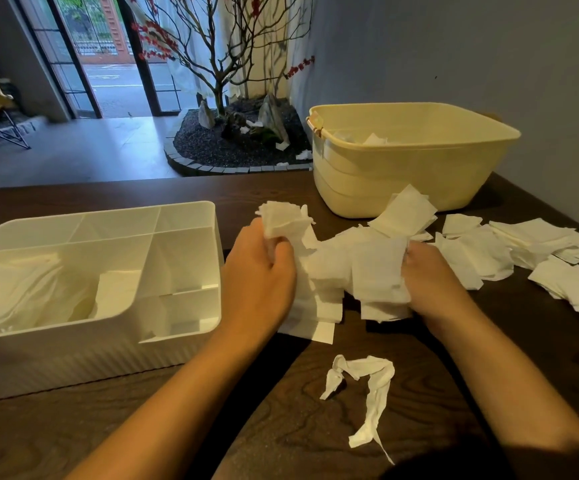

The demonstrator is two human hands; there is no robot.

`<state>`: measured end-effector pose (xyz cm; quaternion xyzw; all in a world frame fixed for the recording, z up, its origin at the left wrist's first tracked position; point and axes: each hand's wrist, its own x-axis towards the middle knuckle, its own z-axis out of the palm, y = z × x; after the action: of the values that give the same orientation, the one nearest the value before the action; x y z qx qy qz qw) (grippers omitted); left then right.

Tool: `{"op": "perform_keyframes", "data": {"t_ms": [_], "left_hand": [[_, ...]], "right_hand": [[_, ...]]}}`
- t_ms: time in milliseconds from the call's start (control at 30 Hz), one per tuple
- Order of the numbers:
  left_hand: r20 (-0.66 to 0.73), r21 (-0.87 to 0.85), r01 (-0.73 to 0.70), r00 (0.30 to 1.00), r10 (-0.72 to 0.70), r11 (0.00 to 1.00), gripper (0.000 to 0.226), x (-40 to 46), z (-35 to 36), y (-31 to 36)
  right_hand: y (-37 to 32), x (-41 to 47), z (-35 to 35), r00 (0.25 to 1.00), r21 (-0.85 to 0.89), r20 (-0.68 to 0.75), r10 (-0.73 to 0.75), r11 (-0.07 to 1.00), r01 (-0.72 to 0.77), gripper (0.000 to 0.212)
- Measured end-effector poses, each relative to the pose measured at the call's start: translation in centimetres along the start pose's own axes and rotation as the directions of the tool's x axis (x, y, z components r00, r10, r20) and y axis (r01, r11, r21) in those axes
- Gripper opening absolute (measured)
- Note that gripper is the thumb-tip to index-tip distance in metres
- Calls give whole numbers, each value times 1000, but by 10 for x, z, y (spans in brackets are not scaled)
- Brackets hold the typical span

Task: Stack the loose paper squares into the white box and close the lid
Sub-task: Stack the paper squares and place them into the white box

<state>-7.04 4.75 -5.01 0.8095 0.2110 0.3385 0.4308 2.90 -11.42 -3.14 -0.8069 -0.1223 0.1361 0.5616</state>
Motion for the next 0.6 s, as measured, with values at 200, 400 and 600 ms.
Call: {"op": "perform_keyframes", "data": {"t_ms": [200, 400, 600], "left_hand": [[-61, 126, -158, 984, 167, 979, 8, -1, 2, 1], [-62, -212, -125, 991, 114, 969, 27, -3, 0, 8], [68, -411, 149, 989, -132, 899, 31, -3, -1, 14]], "right_hand": [[-3, -6, 1, 924, -126, -166, -345, 937, 327, 45], [3, -7, 6, 825, -60, -299, -479, 873, 485, 52], [-1, -2, 1, 934, 273, -208, -291, 899, 341, 45]]}}
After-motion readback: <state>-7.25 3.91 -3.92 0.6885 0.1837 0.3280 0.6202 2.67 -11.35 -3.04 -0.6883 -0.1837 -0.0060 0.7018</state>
